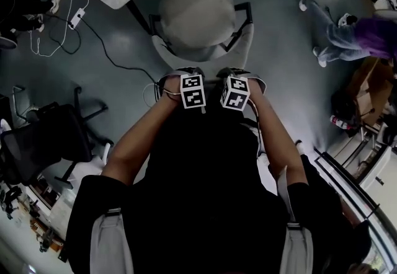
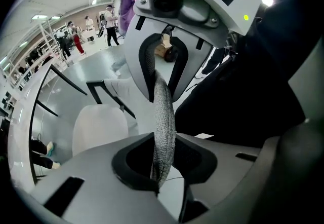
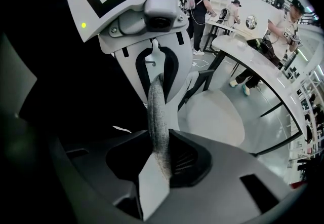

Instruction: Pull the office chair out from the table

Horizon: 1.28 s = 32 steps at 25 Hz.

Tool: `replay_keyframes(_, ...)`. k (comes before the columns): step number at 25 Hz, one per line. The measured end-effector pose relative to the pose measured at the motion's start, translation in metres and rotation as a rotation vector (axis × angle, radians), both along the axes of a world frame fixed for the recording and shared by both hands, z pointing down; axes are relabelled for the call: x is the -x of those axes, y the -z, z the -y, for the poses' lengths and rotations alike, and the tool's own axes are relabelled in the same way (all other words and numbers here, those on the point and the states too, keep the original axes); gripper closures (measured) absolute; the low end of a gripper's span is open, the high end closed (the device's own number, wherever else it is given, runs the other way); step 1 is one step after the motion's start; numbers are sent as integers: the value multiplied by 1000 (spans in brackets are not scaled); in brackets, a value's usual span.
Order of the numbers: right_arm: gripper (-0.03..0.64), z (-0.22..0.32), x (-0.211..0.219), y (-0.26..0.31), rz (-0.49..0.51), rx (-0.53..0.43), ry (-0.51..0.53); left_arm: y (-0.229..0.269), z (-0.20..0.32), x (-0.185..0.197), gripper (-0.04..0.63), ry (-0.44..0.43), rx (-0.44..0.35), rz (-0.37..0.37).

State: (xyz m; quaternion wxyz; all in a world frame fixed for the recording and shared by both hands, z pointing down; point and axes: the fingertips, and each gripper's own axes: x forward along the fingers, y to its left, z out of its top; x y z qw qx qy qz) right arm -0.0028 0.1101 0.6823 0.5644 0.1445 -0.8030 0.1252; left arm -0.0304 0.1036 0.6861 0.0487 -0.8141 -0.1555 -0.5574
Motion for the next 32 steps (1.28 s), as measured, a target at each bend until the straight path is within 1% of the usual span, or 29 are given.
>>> replay_keyframes(6,516,-32,-19,-1,-8,-8,31,1,-36,-17,503,37,18,9)
replay_keyframes(10,515,-45,-30,-3,0,-22,52,1,-50,-26,503,62,11,22)
replay_keyframes(19,517,-82,-32,0,22,-25,93,3,-85,-30,503,126,7,23)
replay_keyframes(26,517,-118,-28,2,43,-23,105,1,-121,-28,505,138,-11,36)
replay_keyframes(32,517,-150,-23,3,32,12,98,2,-154,-23,503,121,10,41)
